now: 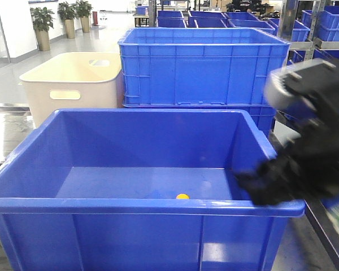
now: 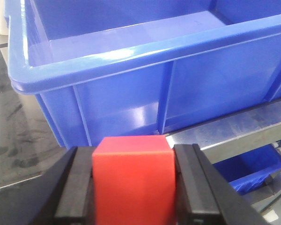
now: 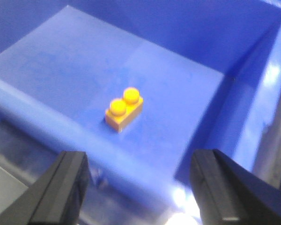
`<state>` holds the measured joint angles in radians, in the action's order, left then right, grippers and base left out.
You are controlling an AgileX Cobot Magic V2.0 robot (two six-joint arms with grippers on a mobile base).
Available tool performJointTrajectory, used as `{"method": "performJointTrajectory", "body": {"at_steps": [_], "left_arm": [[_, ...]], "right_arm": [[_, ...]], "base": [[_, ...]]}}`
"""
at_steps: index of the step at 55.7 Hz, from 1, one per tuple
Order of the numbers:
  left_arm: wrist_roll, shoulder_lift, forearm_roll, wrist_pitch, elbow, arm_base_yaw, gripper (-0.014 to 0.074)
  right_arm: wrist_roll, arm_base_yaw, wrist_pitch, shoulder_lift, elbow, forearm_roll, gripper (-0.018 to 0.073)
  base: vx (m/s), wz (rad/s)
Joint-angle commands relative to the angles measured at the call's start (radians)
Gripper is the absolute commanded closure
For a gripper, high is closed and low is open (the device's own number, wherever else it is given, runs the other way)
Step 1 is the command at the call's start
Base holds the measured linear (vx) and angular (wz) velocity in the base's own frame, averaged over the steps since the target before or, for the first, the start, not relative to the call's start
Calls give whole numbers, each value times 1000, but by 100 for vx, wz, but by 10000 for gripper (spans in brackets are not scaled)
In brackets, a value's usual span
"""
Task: Pick red and yellow blocks into blue bin
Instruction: 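Open the right gripper to drop the yellow brick into the bin, then move the left gripper with the red cube over the bin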
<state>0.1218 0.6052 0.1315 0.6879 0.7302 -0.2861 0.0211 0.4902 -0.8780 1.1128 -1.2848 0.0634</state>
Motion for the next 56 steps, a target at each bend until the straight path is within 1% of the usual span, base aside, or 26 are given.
{"method": "performJointTrajectory", "body": {"at_steps": [1,11,35,43,56], "left_arm": [[-1,4,12,-81,26,0,225],[-1,4,12,-81,26,0,225],[-1,4,12,-81,26,0,225],[-1,4,12,-86,26,0,225],[-1,4,23,-106,27,0,224]], "right_arm": [[11,-1,79,-103,58,12,57],[11,-1,80,-264,222,12,57],[10,-1,73,-581,518,7,57],[10,-1,78,-634,567,8,57],[5,-1,72,-644,566,8,63]], "base": [[0,0],[0,0],[0,0],[0,0],[0,0]]}}
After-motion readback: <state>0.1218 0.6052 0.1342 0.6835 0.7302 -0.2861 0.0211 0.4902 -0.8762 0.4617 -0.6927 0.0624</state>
